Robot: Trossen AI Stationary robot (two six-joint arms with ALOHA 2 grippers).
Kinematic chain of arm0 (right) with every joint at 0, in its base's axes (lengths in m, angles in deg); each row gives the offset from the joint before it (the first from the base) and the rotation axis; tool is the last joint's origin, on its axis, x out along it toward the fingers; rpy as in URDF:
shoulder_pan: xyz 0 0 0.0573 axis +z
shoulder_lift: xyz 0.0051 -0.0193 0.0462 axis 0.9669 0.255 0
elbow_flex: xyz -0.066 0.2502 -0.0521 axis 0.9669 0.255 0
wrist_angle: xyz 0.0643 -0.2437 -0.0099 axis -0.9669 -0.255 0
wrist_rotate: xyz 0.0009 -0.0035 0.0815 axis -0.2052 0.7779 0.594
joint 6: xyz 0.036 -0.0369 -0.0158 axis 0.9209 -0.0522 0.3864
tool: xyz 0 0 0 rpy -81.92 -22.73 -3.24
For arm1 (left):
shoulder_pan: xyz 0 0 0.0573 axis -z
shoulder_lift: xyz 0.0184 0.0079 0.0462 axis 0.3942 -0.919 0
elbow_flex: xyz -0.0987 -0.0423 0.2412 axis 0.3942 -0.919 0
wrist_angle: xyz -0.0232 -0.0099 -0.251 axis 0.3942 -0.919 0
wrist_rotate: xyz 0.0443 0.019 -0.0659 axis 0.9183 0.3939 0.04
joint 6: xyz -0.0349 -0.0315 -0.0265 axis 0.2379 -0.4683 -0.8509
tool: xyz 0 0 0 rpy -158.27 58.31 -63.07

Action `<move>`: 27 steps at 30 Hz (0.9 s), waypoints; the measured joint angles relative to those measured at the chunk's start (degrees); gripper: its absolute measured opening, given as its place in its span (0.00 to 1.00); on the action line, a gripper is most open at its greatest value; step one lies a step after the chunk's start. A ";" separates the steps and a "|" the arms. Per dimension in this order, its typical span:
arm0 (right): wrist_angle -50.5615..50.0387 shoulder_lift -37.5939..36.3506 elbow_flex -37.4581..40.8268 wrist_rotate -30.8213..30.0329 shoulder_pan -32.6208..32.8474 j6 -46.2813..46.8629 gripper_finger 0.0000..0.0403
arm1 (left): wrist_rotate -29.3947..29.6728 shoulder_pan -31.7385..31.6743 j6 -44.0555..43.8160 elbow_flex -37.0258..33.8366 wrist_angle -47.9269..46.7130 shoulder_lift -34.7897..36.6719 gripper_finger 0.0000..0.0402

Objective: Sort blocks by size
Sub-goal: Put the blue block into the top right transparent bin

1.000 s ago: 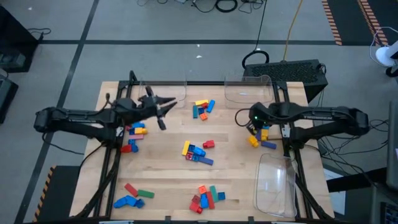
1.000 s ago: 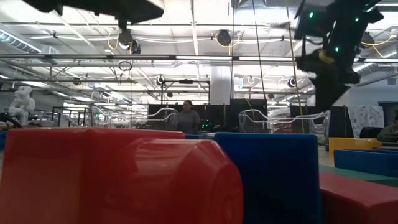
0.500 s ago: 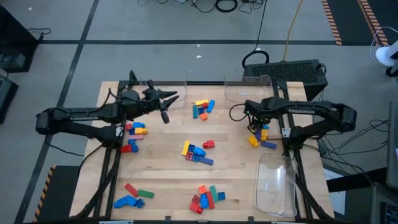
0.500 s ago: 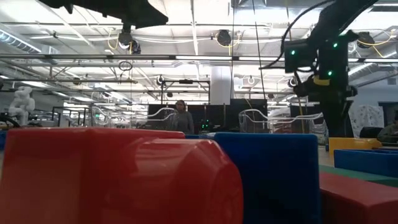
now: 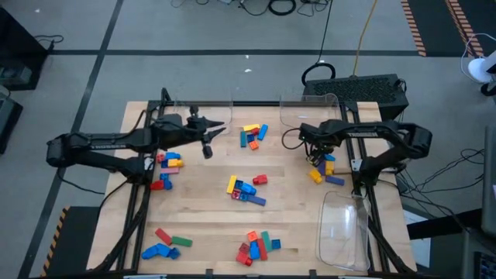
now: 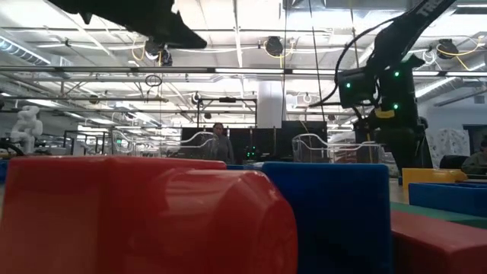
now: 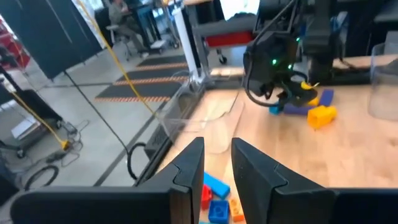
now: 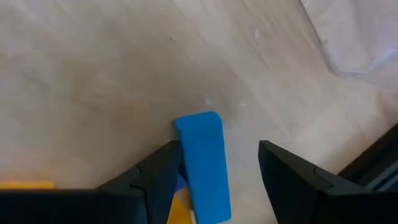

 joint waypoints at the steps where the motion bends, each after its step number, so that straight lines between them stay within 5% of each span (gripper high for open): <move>1: 0.37 0.57 0.00 0.02 -0.20 -0.38 0.51 | 0.00 -0.18 -0.01 0.00 -0.01 -0.37 0.21; 11: 2.93 3.81 -0.17 3.53 -2.06 -2.17 0.45 | -4.50 -2.66 -1.48 -0.02 -1.90 -3.65 0.21; 21: 3.17 3.71 -0.15 4.41 -2.10 -1.79 0.19 | -12.95 -7.44 -1.47 0.02 -4.36 -9.95 0.21; 27: 3.15 3.15 -1.30 4.75 -2.05 -0.85 0.18 | -13.51 -9.31 -1.18 1.89 -4.11 -15.13 0.21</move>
